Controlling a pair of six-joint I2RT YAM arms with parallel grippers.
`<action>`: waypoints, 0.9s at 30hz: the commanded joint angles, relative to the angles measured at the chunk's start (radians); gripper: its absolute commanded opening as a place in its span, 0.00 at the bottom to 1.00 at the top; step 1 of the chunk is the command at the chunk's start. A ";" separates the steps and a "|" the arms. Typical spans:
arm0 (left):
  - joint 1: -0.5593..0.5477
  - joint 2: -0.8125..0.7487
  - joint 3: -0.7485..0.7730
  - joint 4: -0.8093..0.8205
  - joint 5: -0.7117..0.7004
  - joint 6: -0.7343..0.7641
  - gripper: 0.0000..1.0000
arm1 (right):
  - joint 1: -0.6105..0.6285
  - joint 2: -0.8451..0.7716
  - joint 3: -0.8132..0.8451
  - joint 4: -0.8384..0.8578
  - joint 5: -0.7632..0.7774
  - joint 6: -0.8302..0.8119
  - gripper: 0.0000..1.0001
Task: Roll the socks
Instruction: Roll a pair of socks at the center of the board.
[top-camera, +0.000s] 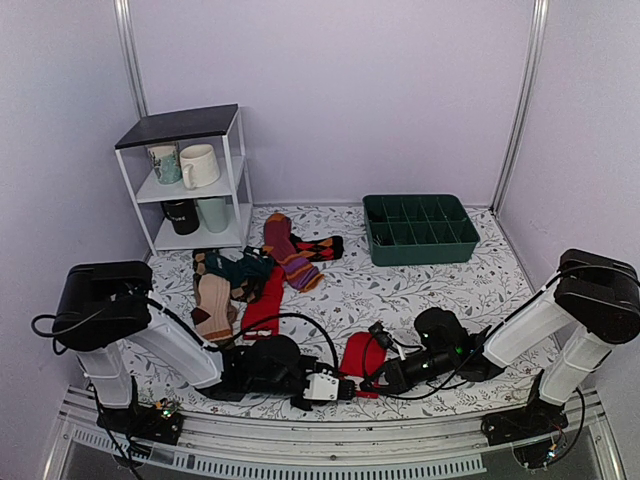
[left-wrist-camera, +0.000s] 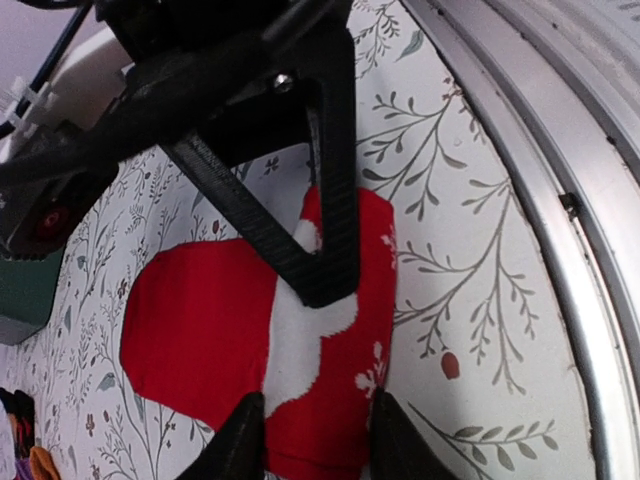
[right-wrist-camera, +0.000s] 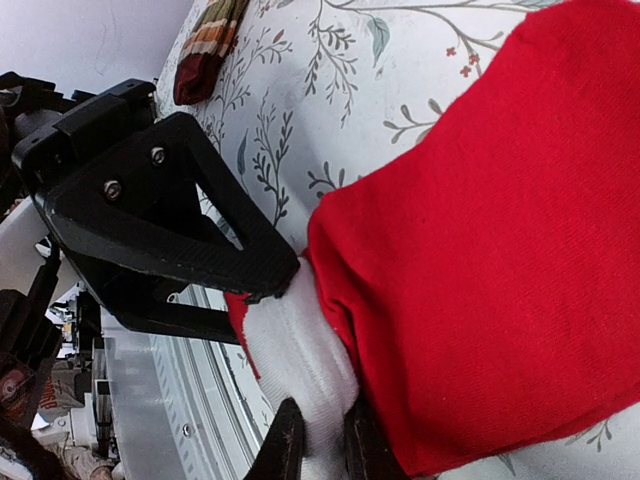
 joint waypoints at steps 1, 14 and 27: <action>0.009 0.030 0.023 -0.020 0.035 -0.010 0.30 | 0.005 0.076 -0.061 -0.255 0.049 -0.007 0.09; 0.048 -0.006 0.065 -0.240 0.164 -0.235 0.00 | 0.005 0.033 -0.064 -0.251 0.089 -0.025 0.19; 0.149 0.094 0.114 -0.477 0.440 -0.502 0.00 | 0.016 -0.481 -0.292 0.107 0.471 -0.325 0.52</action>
